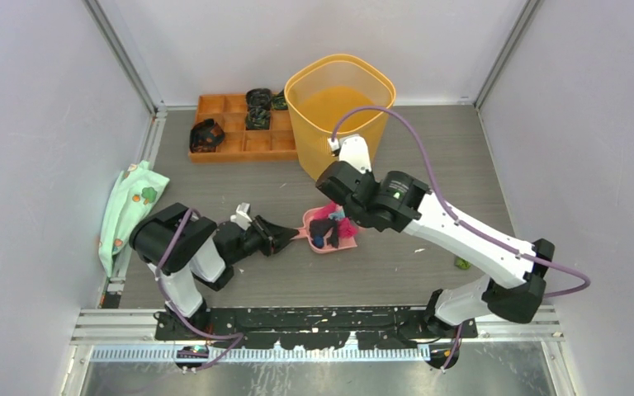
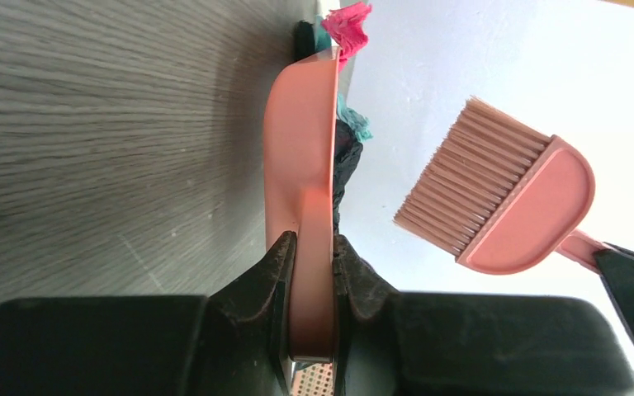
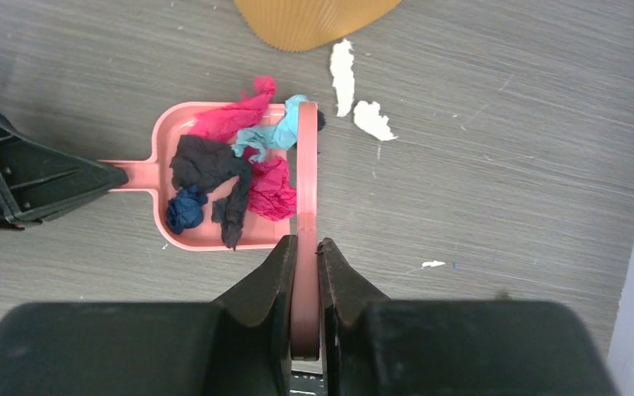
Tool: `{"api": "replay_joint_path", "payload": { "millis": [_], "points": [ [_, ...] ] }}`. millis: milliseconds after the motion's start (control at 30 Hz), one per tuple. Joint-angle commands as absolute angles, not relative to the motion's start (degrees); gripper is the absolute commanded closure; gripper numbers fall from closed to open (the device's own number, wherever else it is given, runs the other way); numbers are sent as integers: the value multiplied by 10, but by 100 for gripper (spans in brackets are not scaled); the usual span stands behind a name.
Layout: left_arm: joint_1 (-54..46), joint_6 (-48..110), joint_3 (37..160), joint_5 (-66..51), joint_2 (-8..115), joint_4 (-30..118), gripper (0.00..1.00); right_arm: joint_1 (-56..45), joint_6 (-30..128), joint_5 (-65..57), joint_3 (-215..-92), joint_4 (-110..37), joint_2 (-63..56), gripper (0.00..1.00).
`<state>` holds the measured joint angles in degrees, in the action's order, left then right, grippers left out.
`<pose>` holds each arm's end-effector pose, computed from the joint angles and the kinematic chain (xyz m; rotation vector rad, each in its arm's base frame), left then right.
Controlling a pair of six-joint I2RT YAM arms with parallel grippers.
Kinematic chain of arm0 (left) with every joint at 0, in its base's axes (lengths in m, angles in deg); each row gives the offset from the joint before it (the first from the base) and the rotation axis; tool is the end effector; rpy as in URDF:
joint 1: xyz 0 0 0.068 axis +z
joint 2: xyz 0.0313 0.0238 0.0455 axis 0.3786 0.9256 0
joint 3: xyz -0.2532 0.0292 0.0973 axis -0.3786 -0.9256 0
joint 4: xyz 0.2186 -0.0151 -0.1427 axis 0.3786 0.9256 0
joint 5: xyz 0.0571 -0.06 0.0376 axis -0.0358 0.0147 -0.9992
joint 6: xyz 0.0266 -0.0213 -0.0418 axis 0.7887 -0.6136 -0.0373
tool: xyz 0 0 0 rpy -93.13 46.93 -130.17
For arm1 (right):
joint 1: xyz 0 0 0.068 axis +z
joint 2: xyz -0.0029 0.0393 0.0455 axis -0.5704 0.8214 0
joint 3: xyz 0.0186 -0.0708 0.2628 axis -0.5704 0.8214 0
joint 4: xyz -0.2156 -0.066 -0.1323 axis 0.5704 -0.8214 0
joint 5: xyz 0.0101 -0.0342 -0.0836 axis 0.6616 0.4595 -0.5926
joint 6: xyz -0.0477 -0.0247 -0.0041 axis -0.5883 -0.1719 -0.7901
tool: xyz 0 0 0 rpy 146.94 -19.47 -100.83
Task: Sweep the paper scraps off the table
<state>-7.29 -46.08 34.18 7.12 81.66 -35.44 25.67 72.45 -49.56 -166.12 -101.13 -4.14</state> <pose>0.1842 -0.1204 0.0943 -0.7803 2.0762 -1.6879 0.1499 0.2199 0.3822 -0.3697 2.2619 -0.0805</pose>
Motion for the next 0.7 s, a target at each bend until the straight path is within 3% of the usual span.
{"api": "replay_joint_path", "payload": {
  "millis": [0,233,433,667],
  "points": [
    [-84,-496,349,47,782,-361,100,248,763,-552,-1689,-1063,-76,99],
    [-96,-547,364,23,738,-361,99,190,819,-599,-1663,-1132,-110,100],
    [-97,-596,368,7,701,-355,100,83,782,-563,-1600,-1125,-152,99],
    [-97,-605,402,9,579,-194,99,17,744,-515,-1553,-1083,-164,100]
  ]
}}
